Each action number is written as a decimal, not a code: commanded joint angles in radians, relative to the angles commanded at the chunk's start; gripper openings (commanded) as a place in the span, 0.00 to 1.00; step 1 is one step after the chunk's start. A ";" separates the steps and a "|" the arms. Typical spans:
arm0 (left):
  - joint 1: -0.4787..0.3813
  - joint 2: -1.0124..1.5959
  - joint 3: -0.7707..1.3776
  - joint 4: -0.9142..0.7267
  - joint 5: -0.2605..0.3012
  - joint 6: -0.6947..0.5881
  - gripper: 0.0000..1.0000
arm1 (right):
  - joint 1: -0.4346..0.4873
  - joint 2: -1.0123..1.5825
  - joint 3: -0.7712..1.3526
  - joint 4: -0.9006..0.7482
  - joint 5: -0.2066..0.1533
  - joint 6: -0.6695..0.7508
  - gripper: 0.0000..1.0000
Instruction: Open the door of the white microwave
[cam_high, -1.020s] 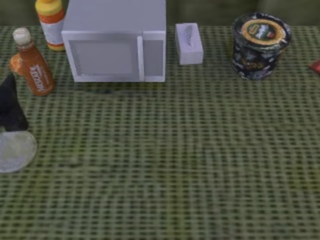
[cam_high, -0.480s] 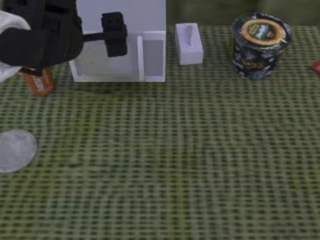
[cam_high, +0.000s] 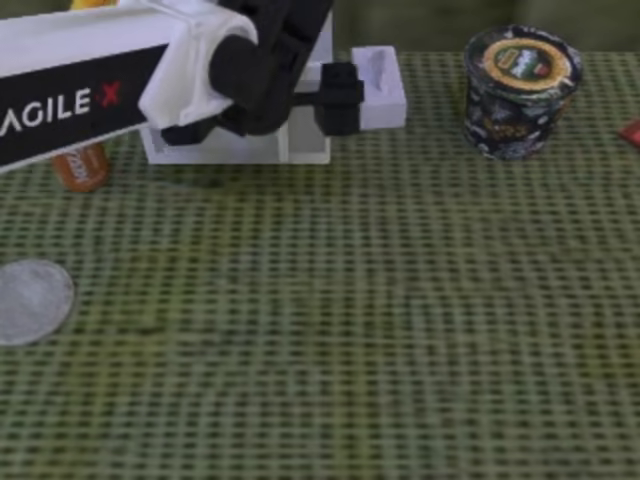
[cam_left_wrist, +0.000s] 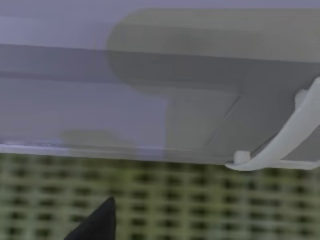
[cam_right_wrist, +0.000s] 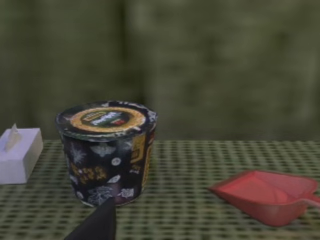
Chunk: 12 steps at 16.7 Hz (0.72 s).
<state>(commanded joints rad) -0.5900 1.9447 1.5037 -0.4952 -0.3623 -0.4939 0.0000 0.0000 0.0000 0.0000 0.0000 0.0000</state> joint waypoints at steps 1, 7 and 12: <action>-0.003 0.009 0.007 -0.002 -0.002 -0.002 1.00 | 0.000 0.000 0.000 0.000 0.000 0.000 1.00; 0.005 0.024 0.014 0.013 0.004 0.005 1.00 | 0.000 0.000 0.000 0.000 0.000 0.000 1.00; 0.047 0.202 0.085 0.121 0.031 0.042 1.00 | 0.000 0.000 0.000 0.000 0.000 0.000 1.00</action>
<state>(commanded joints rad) -0.5427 2.1467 1.5885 -0.3744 -0.3314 -0.4519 0.0000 0.0000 0.0000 0.0000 0.0000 0.0000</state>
